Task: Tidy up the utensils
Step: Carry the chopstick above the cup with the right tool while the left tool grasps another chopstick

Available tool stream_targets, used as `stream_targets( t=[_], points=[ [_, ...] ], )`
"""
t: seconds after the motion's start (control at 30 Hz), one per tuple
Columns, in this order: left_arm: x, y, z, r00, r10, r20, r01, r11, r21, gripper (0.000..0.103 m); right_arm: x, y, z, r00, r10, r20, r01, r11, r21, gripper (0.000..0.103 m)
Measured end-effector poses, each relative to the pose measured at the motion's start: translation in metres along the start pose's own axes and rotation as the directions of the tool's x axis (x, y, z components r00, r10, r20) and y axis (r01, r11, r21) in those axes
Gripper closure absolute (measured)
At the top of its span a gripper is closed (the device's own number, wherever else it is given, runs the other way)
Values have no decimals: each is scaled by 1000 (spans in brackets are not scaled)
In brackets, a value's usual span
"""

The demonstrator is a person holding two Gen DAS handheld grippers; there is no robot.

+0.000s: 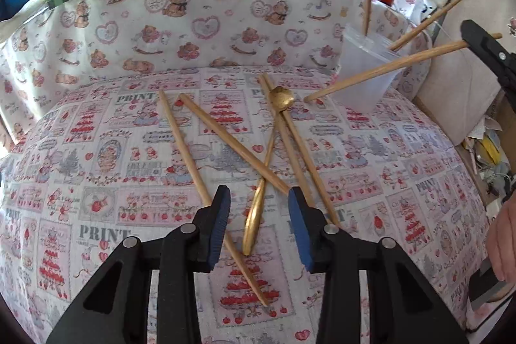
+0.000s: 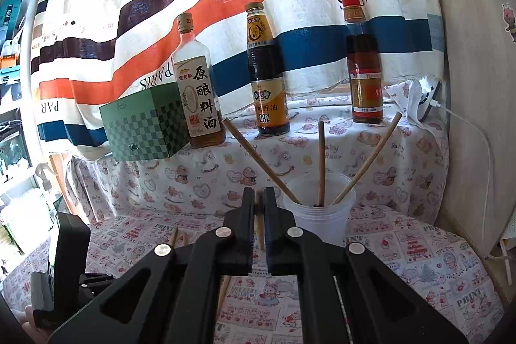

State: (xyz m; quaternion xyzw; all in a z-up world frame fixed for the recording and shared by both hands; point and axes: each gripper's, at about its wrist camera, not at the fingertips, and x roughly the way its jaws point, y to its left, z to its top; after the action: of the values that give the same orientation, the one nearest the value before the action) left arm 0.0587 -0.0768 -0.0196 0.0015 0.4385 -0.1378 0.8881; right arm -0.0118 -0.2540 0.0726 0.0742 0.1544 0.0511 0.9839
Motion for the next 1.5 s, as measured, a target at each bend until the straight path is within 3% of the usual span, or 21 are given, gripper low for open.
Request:
stream_targets(
  t=[0.13, 0.27, 0.33, 0.4, 0.43, 0.47, 0.6, 0.73, 0.87, 1.03, 1.2, 1.3, 1.37, 1.43, 1.5],
  points=[
    [3, 3, -6, 990, 141, -4, -141, 990, 16, 68, 2, 0, 0, 1000, -3, -4, 3, 1000, -10, 97],
    [13, 1, -8, 974, 220, -45, -217, 975, 55, 66, 3, -4, 1, 1000, -9, -3, 9, 1000, 4, 97],
    [14, 6, -7, 971, 235, -48, -233, 972, 40, 71, 3, -6, 2, 1000, -6, -9, 6, 1000, 17, 97],
    [15, 12, -6, 966, 253, -46, -252, 967, 25, 86, 3, -7, 2, 1000, -5, -12, 5, 1000, 26, 97],
    [15, 17, -5, 965, 257, -46, -256, 966, 20, 87, 3, -8, 3, 1000, -4, -13, 5, 1000, 27, 97],
    [15, 22, -3, 964, 262, -54, -262, 965, 6, 96, 3, -8, 3, 1000, -6, -13, 6, 1000, 26, 97],
    [12, 48, 6, 975, 206, -83, -214, 971, -104, 97, 3, -8, 2, 1000, -4, -10, 4, 1000, 28, 97],
    [7, 58, 11, 975, 222, -23, -223, 969, -105, 97, 3, -8, 2, 1000, 0, -11, 0, 1000, 29, 97],
    [7, 64, 12, 986, 168, -4, -167, 978, -129, 100, 2, -6, 1, 1000, -7, -8, 7, 1000, 24, 97],
    [-5, 58, 4, 989, 136, -57, -142, 983, -120, 98, 2, -5, 1, 1000, 2, -14, -2, 1000, 23, 97],
    [-27, 50, -26, 992, 90, -87, -99, 990, -104, 81, 2, -8, 3, 1000, 16, -24, -15, 999, 45, 97],
    [-32, 42, -44, 989, 108, -103, -117, 989, -88, 69, 1, -8, 3, 999, 22, -24, -21, 999, 50, 97],
    [-31, 38, -53, 984, 133, -116, -142, 987, -70, 69, -1, -7, 3, 1000, 23, -20, -22, 999, 49, 97],
    [-26, 39, -59, 971, 203, -125, -212, 975, -63, 68, -2, -7, 4, 1000, 26, -16, -26, 998, 53, 97],
    [-29, 37, -63, 967, 238, -92, -244, 968, -59, 74, -4, -7, 5, 999, 31, -14, -30, 998, 56, 97]
  ],
)
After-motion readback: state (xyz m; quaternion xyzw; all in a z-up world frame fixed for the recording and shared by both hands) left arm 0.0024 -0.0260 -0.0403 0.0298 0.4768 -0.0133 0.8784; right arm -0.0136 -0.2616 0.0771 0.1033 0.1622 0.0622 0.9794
